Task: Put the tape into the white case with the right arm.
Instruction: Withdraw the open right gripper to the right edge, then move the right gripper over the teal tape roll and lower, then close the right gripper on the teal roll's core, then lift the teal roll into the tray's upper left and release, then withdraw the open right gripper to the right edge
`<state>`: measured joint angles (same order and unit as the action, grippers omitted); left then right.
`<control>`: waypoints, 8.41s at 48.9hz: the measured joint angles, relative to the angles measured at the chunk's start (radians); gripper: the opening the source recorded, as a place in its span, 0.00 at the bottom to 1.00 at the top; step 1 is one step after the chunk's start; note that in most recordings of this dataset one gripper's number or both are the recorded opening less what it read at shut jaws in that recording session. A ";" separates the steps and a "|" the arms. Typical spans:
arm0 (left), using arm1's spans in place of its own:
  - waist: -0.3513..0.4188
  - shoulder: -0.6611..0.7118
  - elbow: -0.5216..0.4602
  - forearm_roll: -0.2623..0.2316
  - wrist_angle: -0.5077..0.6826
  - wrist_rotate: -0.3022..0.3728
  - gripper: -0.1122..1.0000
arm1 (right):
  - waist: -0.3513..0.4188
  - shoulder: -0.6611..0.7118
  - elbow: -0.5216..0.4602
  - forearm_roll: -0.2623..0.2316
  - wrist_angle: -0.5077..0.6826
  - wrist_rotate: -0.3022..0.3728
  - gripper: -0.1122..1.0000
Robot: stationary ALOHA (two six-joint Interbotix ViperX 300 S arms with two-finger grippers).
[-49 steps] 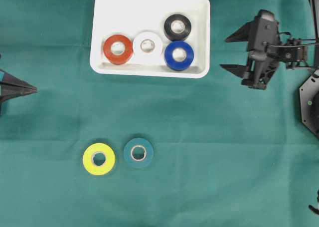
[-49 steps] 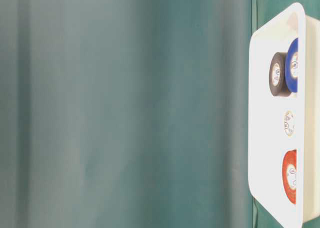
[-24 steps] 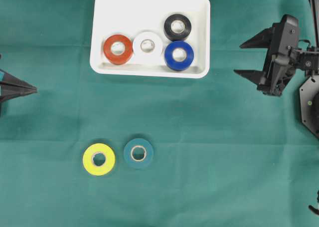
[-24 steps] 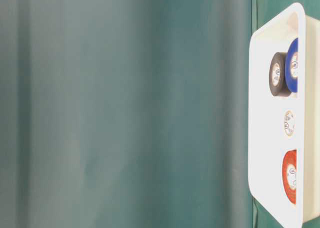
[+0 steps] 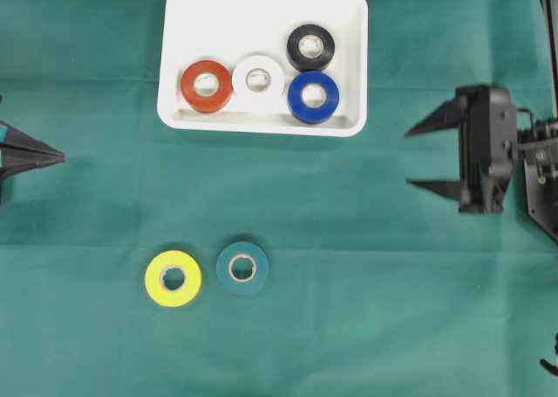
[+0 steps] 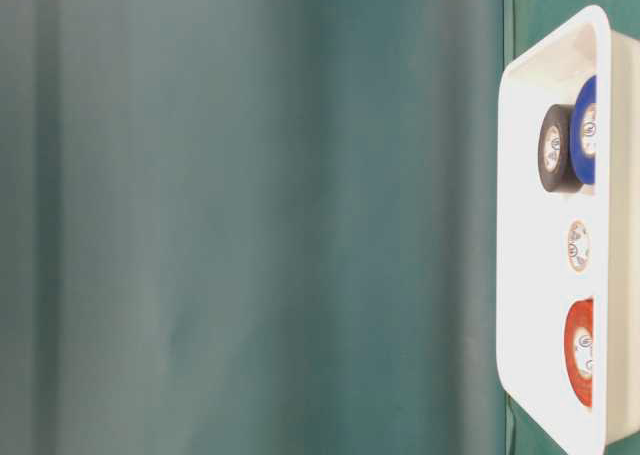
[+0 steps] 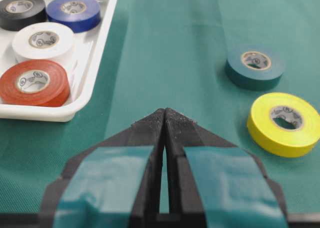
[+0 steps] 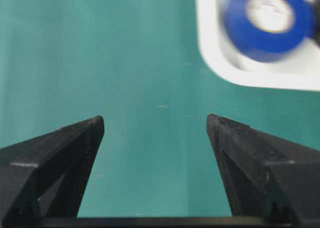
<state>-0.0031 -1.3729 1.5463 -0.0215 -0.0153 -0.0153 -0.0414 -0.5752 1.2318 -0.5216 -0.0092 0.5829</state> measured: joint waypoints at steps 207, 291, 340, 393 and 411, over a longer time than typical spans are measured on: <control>0.000 0.000 0.000 0.000 0.000 -0.002 0.11 | 0.353 0.813 -0.871 -0.060 0.259 -0.003 0.10; 0.000 0.000 0.000 0.000 0.000 -0.002 0.11 | -0.279 0.781 -0.844 -0.199 0.138 -0.003 0.10; 0.002 0.000 0.002 0.000 0.000 -0.002 0.11 | -0.282 0.687 -0.704 -0.201 0.137 -0.005 0.76; 0.002 0.000 0.002 0.002 0.000 -0.002 0.11 | -0.284 0.011 -0.041 -0.196 0.029 0.000 0.76; 0.002 0.000 0.002 0.000 -0.002 -0.002 0.11 | -0.278 -0.021 -0.008 -0.193 -0.025 0.002 0.75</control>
<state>-0.0015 -1.3729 1.5478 -0.0215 -0.0169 -0.0169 -0.3191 -0.5967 1.2241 -0.7148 -0.0337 0.5844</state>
